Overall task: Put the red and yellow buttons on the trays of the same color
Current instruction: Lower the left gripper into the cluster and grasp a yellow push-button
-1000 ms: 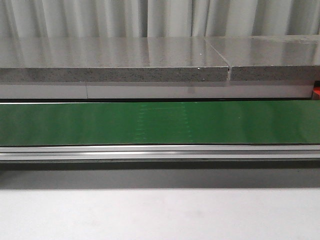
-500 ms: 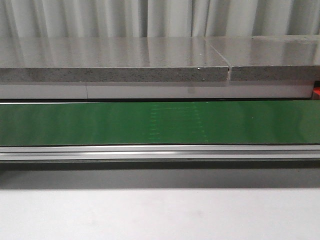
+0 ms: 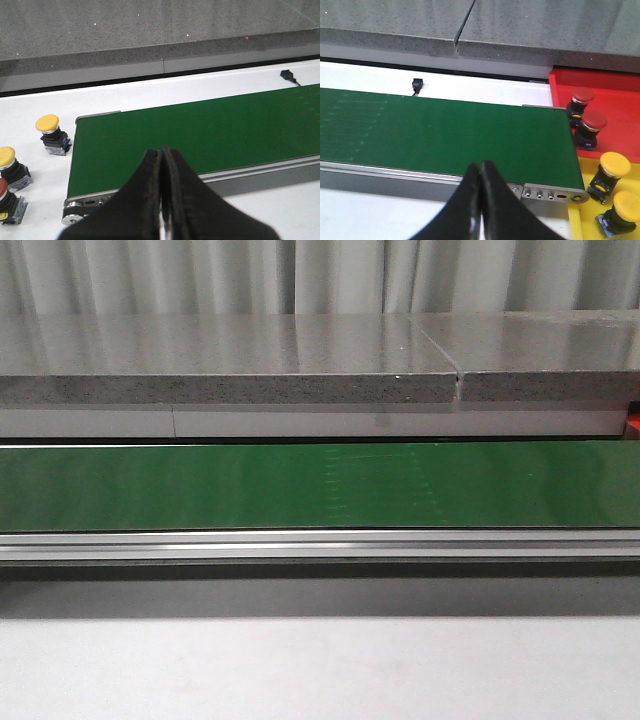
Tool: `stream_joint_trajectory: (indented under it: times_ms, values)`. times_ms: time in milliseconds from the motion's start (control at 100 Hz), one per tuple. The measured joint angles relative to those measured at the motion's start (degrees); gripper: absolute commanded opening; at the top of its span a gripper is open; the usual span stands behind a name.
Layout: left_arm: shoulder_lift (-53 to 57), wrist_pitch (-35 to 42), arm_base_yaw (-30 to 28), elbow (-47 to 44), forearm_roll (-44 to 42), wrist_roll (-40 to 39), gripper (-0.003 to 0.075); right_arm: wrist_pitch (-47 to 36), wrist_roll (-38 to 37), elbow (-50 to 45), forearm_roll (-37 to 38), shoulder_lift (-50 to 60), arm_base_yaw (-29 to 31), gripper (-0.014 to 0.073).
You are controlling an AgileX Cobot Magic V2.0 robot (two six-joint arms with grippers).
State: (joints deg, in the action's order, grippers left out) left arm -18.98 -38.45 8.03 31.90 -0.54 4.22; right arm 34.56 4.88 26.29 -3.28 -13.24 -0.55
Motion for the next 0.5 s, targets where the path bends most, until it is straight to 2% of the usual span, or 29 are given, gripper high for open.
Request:
stream_joint_trajectory:
  times_ms: [190,350,420,500]
  values:
    - [-8.53,0.0,-0.27,1.36,0.54,-1.25,-0.0021,0.0,0.0,0.0,0.0,0.0,0.0,-0.0067]
    - [-18.65,0.42,-5.88,5.5,0.96,-4.22,-0.0016,0.0,0.0,0.0,0.0,0.0,0.0,-0.0067]
    - [-23.21,1.07,-9.13,7.3,1.2,-4.22,0.0032,0.0,0.0,0.0,0.0,0.0,0.0,-0.0067]
    - [-28.1,1.56,-12.32,9.07,1.56,-4.53,0.017,0.0,0.0,0.0,0.0,0.0,0.0,-0.0067]
